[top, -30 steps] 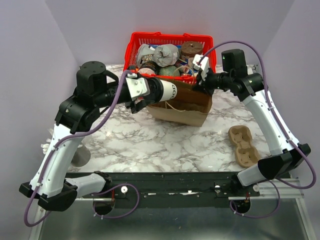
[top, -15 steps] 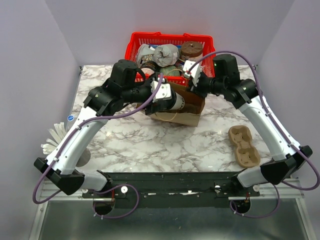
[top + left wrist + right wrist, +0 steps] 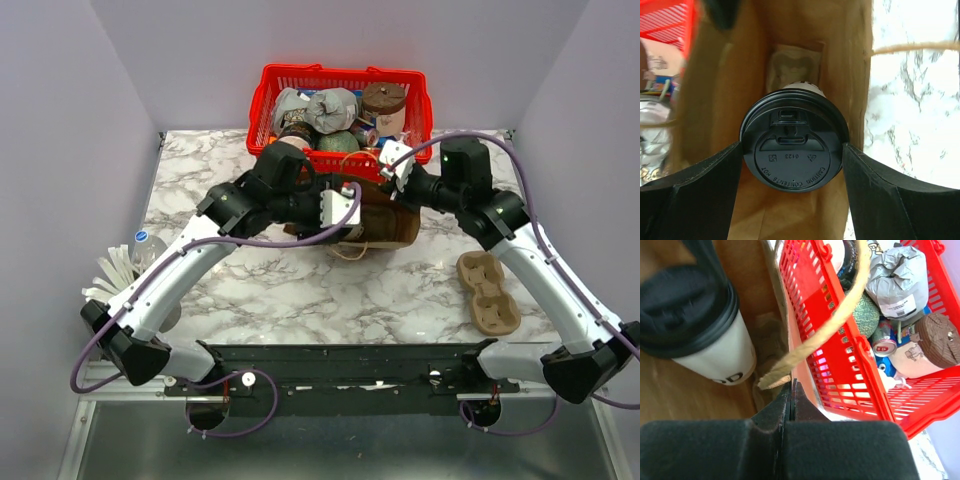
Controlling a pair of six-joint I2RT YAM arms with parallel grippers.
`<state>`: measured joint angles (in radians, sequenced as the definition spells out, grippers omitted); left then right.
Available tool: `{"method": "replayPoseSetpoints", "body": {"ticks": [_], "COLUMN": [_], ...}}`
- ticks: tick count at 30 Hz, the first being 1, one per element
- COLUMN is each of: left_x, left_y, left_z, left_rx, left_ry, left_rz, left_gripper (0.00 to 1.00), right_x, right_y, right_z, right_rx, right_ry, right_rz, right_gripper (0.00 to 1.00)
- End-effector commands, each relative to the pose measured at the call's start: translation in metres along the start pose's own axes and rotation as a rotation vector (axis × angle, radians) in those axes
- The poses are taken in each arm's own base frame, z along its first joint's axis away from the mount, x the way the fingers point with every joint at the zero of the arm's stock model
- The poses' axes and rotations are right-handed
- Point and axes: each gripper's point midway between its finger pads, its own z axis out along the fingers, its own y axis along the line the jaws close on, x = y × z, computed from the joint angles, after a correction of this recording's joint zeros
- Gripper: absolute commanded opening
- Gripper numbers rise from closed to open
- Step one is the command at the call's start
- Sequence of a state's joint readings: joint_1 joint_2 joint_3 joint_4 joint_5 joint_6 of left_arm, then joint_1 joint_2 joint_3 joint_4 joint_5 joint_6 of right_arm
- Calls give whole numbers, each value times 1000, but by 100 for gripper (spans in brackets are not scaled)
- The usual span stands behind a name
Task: Pack the takeout coffee
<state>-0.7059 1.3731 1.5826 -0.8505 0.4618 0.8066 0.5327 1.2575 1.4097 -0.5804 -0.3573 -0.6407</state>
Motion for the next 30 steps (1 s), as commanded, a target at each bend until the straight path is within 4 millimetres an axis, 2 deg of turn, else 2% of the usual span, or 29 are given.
{"method": "replayPoseSetpoints", "body": {"ticks": [1,2,4,5,7,11,12,14,18,22,25,26,30], "left_x": [11,15,19,21,26,35,40,46,62,68,73,74,76], "left_y": [-3,-4,-14,-17,-26,-46,-53,-60,-75,-78,-77,-76,-74], "left_z": [11,12,13,12,12,14,15,13,14,17,18,18,17], "left_rx": [-43,-52,-45,-44,-29,17,28,52,88,94,84,79,53], "left_ry": [46,62,62,64,68,93,103,114,144,154,167,173,184], "left_rz": [136,159,191,204,242,309,310,318,333,379,428,435,456], "left_gripper": [0,0,0,0,0,0,0,0,0,0,0,0,0], "right_x": [-20,-13,-17,-9,-15,-10,-4,-6,-5,-8,-16,-27,-41], "right_y": [4,10,20,26,36,64,73,78,70,66,59,53,50], "right_z": [-6,-4,-9,-7,-12,-13,-10,-12,-10,-5,-1,-3,1], "right_rx": [35,25,19,16,14,-30,-42,-32,33,51,76,86,67], "right_ry": [-100,-91,-110,-96,-118,-117,-105,-117,-113,-112,-116,-138,-155], "right_rz": [13,16,1,7,21,72,92,102,168,249,319,328,387], "right_gripper": [1,1,0,1,1,1,1,1,0,1,1,0,1]}}
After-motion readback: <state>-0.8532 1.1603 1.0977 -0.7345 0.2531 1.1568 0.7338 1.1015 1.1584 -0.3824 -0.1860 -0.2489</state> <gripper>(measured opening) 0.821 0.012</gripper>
